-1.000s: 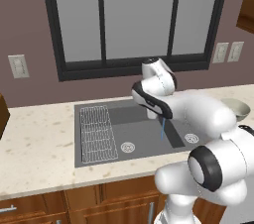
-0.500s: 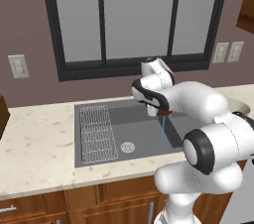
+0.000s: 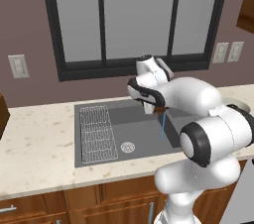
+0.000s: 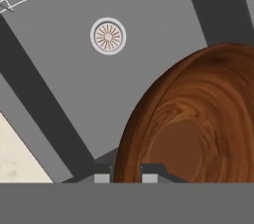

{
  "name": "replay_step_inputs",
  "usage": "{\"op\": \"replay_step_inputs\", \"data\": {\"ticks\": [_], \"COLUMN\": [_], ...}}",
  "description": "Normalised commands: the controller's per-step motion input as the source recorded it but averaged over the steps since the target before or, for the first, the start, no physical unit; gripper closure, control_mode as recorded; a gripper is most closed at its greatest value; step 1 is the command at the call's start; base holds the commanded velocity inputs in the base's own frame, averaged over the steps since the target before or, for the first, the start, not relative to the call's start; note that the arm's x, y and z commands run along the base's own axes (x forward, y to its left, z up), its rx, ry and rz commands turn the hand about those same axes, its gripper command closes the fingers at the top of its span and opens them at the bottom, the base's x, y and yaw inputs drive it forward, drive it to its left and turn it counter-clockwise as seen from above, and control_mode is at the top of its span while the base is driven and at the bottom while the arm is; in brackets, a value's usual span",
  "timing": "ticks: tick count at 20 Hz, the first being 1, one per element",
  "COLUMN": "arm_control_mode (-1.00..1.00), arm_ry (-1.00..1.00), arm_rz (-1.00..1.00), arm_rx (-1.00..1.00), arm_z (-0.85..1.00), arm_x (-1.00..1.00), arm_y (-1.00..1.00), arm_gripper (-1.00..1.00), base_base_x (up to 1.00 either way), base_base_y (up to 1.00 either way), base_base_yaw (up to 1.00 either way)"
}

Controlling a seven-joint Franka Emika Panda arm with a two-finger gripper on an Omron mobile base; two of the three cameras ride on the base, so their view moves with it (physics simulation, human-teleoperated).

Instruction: Rinse each bowl for a few seconds and place them down in the sink or on the counter.

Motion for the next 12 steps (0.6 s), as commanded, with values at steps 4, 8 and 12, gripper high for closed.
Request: {"op": "replay_step_inputs", "data": {"ticks": [4, 8, 12], "arm_control_mode": [-1.00, -1.00, -1.00], "arm_ry": [-0.08, -0.09, -0.06], "arm_rz": [0.03, 0.04, 0.07], "arm_rx": [-0.04, -0.05, -0.01], "arm_z": [0.10, 0.13, 0.18], "arm_x": [-0.09, -0.10, -0.03], "arm_y": [0.43, 0.56, 0.56], "arm_gripper": [1.00, 1.00, 1.00], "base_base_x": [0.00, 0.00, 0.00], "base_base_y": [0.00, 0.00, 0.00], "base_base_yaw": [0.00, 0.00, 0.00]}}
